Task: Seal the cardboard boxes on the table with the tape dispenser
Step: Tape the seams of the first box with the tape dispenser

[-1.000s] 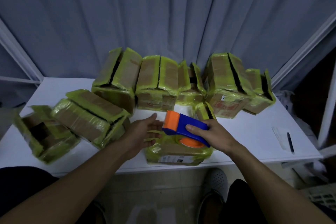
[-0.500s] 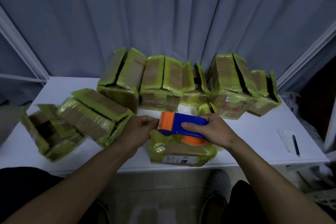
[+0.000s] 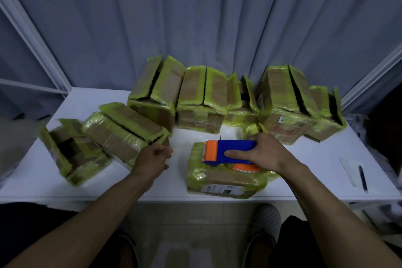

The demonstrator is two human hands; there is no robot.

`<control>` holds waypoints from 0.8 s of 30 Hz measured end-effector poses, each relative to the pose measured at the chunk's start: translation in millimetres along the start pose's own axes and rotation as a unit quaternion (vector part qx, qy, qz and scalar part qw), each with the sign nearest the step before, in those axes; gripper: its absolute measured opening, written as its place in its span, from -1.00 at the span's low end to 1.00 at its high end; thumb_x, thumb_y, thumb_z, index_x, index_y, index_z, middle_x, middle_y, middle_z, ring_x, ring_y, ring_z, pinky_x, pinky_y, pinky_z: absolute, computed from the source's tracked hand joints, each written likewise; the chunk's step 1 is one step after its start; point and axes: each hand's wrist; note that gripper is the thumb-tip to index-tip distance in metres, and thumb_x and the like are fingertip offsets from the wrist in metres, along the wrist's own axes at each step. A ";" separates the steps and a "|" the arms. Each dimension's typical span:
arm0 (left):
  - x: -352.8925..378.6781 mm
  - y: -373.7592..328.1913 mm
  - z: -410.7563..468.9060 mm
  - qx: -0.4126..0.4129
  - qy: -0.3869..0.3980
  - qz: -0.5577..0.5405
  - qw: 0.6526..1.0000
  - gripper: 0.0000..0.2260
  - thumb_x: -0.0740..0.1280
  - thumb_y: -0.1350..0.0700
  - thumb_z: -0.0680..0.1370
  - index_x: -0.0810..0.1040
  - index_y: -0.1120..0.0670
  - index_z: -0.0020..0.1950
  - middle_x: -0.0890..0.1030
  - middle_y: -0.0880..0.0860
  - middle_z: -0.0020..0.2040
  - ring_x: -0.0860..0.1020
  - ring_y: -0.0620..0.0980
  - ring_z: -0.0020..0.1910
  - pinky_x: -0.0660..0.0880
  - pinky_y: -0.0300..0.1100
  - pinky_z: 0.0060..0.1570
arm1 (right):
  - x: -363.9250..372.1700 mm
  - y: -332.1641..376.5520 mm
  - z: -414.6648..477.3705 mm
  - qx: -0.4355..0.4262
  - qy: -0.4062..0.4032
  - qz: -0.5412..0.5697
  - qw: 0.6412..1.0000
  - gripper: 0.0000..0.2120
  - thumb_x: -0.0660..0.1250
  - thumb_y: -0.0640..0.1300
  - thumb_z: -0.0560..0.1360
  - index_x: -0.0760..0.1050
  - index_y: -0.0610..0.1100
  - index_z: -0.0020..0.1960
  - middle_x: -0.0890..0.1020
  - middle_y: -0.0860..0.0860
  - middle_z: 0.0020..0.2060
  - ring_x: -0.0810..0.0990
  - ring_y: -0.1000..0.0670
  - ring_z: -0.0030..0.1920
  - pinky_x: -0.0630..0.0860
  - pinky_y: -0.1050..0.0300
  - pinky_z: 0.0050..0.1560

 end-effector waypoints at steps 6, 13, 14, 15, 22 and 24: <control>15.4 13.3 -0.6 -0.014 -0.002 -0.007 1.000 -0.86 0.21 0.27 0.66 0.53 0.30 0.02 0.52 0.08 -0.13 0.48 0.02 -0.36 0.54 -0.32 -0.44 | 2.3 0.2 2.2 0.011 -0.001 -0.074 0.997 -0.34 0.49 0.53 0.20 0.63 -0.09 -0.25 0.65 0.00 -0.40 0.63 0.09 -0.39 0.56 0.09 -0.31; 28.8 28.5 11.6 -0.113 0.011 -0.052 0.992 -0.85 0.22 0.23 0.65 0.55 0.13 -0.06 0.52 0.15 -0.07 0.48 0.03 -0.33 0.53 -0.17 -0.36 | 6.1 3.4 7.9 0.010 -0.004 -0.112 0.994 -0.30 0.46 0.56 0.20 0.62 -0.12 -0.24 0.65 -0.01 -0.37 0.64 0.04 -0.36 0.61 0.00 -0.24; 31.3 30.6 11.5 -0.134 0.013 -0.056 0.989 -0.87 0.24 0.20 0.65 0.56 0.12 -0.04 0.52 0.13 -0.07 0.47 0.02 -0.31 0.51 -0.17 -0.36 | 6.6 4.2 8.7 0.010 -0.004 -0.118 0.993 -0.30 0.45 0.56 0.20 0.62 -0.11 -0.25 0.64 0.00 -0.38 0.63 0.04 -0.36 0.61 0.00 -0.24; 33.0 31.0 11.4 -0.150 0.014 -0.062 0.987 -0.89 0.26 0.17 0.65 0.56 0.12 -0.02 0.52 0.11 -0.08 0.45 0.01 -0.29 0.50 -0.17 -0.36 | 7.0 4.8 9.8 0.011 -0.005 -0.124 0.992 -0.30 0.44 0.57 0.20 0.61 -0.11 -0.26 0.63 0.00 -0.39 0.63 0.04 -0.36 0.59 0.01 -0.27; 33.0 37.0 11.7 -0.217 0.048 -0.077 0.972 -0.87 0.42 0.08 0.55 0.57 0.11 0.00 0.54 0.06 -0.02 0.44 0.01 -0.12 0.56 -0.15 -0.30 | 13.3 3.7 16.1 -0.004 -0.011 -0.179 0.984 -0.23 0.33 0.65 0.20 0.57 -0.11 -0.31 0.60 -0.01 -0.42 0.60 0.02 -0.38 0.60 -0.05 -0.23; 37.3 37.3 9.7 -0.227 0.064 -0.077 0.969 -0.85 0.45 0.07 0.53 0.58 0.11 0.00 0.53 0.06 0.00 0.45 0.00 -0.09 0.58 -0.15 -0.26 | 15.4 2.5 17.4 -0.011 -0.011 -0.189 0.982 -0.25 0.27 0.63 0.28 0.56 -0.10 -0.30 0.60 -0.01 -0.41 0.60 0.01 -0.37 0.63 -0.06 -0.20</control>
Point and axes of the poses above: each hand's wrist, its own z-axis towards the middle knuckle, its own x-axis out of the palm, y = z × x
